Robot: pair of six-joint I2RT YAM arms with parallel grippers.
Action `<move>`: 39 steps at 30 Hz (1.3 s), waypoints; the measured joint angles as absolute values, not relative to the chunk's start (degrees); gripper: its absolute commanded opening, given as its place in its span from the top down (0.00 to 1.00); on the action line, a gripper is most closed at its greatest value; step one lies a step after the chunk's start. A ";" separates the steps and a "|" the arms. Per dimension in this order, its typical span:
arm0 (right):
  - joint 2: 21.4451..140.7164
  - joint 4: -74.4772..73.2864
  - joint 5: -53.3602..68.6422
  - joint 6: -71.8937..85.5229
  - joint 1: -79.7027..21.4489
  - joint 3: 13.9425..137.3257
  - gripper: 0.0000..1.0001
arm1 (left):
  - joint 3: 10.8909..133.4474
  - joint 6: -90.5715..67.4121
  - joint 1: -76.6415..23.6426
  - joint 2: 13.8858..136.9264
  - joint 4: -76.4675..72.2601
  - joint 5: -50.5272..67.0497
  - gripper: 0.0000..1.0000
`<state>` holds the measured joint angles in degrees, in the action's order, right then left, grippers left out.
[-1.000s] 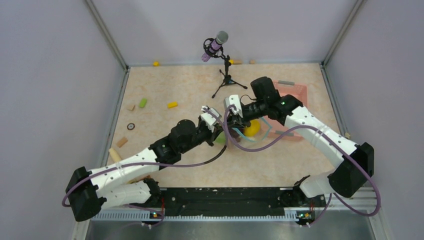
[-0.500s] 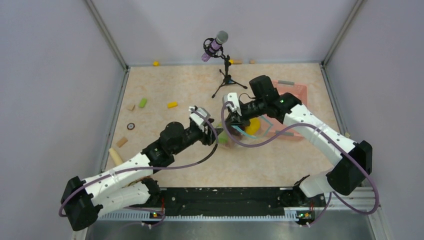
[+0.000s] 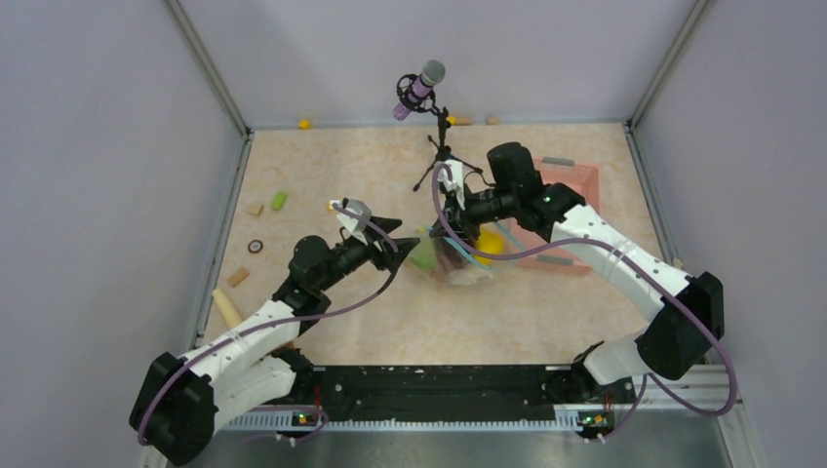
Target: Place the food in the zip-top bag and seal the zipper
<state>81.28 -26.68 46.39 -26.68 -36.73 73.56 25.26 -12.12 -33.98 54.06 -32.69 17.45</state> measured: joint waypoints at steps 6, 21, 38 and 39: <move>81.41 -26.11 47.37 -24.80 -36.73 73.54 1.00 | 23.51 -13.56 -30.09 56.66 -40.91 29.04 0.41; 82.67 -25.32 48.36 -22.26 -36.73 73.56 1.00 | 24.99 -14.66 -28.16 62.50 -47.24 39.72 0.57; 82.50 -24.43 47.75 -23.40 -36.73 73.56 0.51 | 27.79 -14.63 -27.88 65.01 -46.96 46.74 1.00; 82.46 -24.14 47.68 -23.62 -36.73 73.56 0.50 | 27.79 -14.55 -27.88 64.97 -46.57 46.94 1.00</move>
